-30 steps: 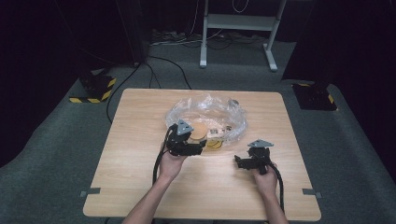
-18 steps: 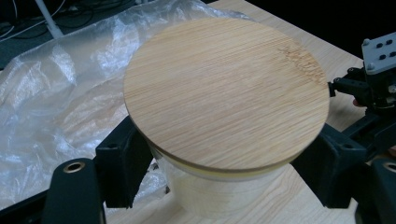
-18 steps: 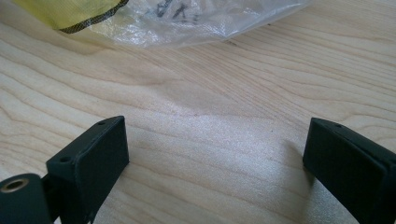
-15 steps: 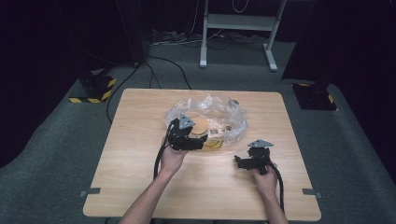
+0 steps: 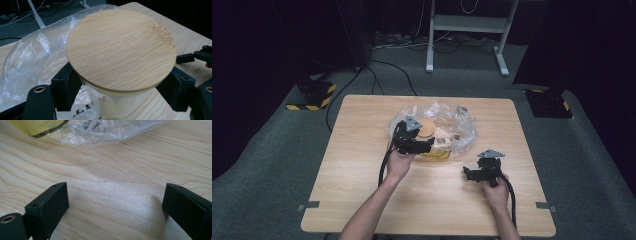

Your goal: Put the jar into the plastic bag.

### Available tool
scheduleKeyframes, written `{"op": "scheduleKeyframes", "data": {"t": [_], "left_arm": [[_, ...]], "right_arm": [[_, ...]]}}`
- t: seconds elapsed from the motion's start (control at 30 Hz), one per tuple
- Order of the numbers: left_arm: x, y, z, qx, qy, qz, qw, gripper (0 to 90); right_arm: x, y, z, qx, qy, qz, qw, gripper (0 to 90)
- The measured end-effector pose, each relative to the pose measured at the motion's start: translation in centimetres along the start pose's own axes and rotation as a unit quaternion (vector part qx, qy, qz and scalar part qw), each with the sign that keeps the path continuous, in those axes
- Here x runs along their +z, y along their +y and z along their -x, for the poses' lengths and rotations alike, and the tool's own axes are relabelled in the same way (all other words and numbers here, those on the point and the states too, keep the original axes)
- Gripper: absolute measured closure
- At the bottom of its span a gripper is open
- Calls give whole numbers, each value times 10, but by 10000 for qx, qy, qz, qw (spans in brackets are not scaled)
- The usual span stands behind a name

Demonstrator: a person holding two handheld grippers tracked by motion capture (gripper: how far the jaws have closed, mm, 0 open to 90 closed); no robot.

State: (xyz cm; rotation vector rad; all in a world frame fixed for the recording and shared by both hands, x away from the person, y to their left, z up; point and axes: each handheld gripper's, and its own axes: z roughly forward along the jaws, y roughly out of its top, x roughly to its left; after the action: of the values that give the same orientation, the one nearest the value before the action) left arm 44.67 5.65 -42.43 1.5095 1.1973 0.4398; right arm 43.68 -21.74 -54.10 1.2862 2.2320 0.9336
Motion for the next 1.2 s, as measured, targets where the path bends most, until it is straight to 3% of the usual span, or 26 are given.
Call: {"op": "scheduleKeyframes", "data": {"t": [0.4,1.2], "left_arm": [[13,3,-4,59,139,16,9999,256],[37,-1,-25,-95,468,-22,9989,256]], "right_arm": [[0,0,0,1,0,0,10000,65],[0,0,0,4,2,1,10000,64]]}}
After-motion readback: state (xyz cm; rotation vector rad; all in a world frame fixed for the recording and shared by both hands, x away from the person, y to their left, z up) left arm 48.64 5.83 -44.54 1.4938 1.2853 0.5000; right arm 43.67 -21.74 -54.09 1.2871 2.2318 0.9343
